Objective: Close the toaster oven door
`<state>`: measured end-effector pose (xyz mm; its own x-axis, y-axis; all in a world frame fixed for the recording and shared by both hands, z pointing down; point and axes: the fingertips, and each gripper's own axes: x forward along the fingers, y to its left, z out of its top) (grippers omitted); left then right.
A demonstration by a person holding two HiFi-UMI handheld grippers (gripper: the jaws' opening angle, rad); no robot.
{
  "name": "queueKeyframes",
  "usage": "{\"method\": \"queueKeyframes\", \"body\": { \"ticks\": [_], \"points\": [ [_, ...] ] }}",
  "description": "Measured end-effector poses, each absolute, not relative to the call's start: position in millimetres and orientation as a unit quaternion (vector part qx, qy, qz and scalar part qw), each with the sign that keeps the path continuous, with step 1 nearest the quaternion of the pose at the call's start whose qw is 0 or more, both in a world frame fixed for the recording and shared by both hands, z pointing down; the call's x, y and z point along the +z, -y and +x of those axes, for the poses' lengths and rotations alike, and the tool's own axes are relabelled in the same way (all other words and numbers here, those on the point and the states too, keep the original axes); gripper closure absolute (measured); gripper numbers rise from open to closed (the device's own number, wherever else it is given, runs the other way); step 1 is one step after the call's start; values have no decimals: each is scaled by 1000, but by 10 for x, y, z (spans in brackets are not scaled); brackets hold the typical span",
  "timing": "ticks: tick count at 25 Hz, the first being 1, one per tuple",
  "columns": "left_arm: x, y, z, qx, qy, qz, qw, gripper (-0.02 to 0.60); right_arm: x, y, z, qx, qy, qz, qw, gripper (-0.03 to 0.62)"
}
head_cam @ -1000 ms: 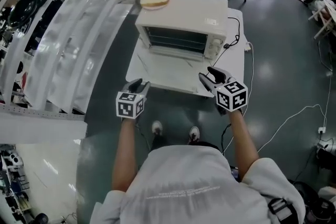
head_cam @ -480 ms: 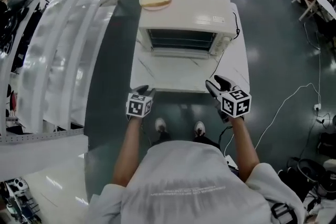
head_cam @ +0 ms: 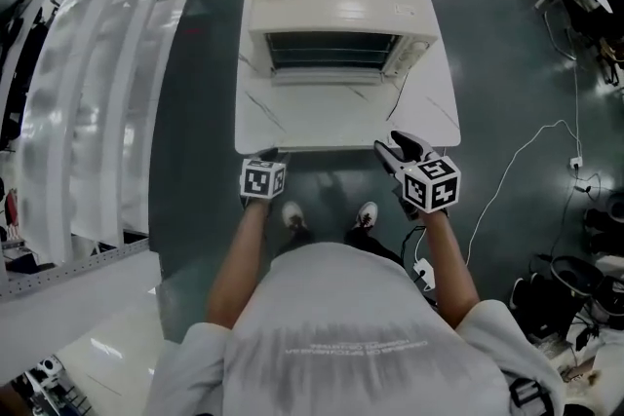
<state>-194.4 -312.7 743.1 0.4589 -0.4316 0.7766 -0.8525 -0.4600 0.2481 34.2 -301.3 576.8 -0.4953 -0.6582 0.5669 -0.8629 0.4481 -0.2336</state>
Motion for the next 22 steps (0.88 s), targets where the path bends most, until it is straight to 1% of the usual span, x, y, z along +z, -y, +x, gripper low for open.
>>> {"method": "queueKeyframes", "body": {
  "ticks": [7, 9, 14, 22],
  "points": [
    [7501, 3278, -1935, 287, 444, 774, 348, 447, 5751, 2864, 426, 257, 818, 471, 207, 410],
    [7510, 3287, -1920, 278, 446, 773, 356, 485, 5736, 2847, 473, 256, 816, 474, 209, 410],
    [7491, 3287, -1904, 277, 452, 769, 358, 494, 5740, 2858, 604, 256, 810, 484, 208, 410],
    [7246, 3285, -1891, 269, 464, 768, 350, 495, 5716, 2980, 623, 242, 819, 478, 204, 410]
  ]
}}
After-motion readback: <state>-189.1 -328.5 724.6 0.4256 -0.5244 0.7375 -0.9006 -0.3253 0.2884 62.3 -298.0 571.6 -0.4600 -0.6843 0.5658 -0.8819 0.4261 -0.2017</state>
